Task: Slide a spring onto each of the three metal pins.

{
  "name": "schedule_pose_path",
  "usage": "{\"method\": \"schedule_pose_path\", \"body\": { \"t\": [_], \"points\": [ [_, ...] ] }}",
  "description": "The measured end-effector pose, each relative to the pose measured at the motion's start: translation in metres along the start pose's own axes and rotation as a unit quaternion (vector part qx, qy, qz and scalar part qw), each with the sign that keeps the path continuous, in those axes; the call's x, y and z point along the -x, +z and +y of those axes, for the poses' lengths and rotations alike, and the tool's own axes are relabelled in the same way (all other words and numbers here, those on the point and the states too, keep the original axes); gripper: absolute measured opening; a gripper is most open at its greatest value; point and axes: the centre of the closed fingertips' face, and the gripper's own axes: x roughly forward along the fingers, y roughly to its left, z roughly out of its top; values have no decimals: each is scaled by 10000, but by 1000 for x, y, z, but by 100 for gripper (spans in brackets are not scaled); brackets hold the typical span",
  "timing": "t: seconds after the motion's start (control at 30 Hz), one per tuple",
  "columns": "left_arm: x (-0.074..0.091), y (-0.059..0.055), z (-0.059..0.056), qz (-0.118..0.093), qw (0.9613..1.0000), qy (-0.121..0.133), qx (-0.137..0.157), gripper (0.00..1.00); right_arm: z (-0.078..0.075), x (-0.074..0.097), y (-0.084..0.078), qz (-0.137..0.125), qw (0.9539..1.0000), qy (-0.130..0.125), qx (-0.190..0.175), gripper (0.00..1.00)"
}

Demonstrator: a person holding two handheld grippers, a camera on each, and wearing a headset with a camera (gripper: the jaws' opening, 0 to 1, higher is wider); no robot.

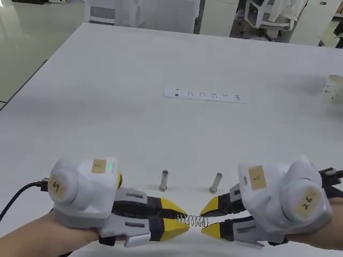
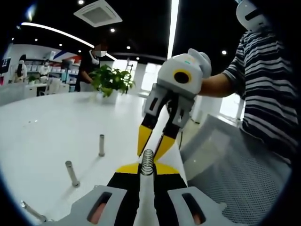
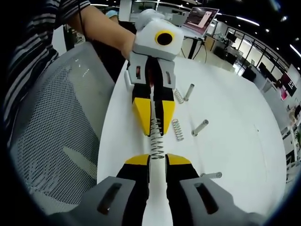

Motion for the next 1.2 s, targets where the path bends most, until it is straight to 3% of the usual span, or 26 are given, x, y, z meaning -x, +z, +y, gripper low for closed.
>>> {"method": "schedule_pose_path", "body": {
  "t": [0.63,0.87,1.03,1.2],
  "points": [
    [4,0,0,18,10000,11,70,2,-1,8,12,-325,9992,-114,197,7],
    [4,-3,0,88,10000,2,35,2,-1,13,19,-481,9987,-50,129,7],
    [5,-6,-2,158,9999,-6,7,2,-1,18,33,-899,9953,121,-326,7],
    [4,-4,0,131,9999,22,-59,2,-4,23,46,-1252,9903,100,-602,7]
  ]
}}
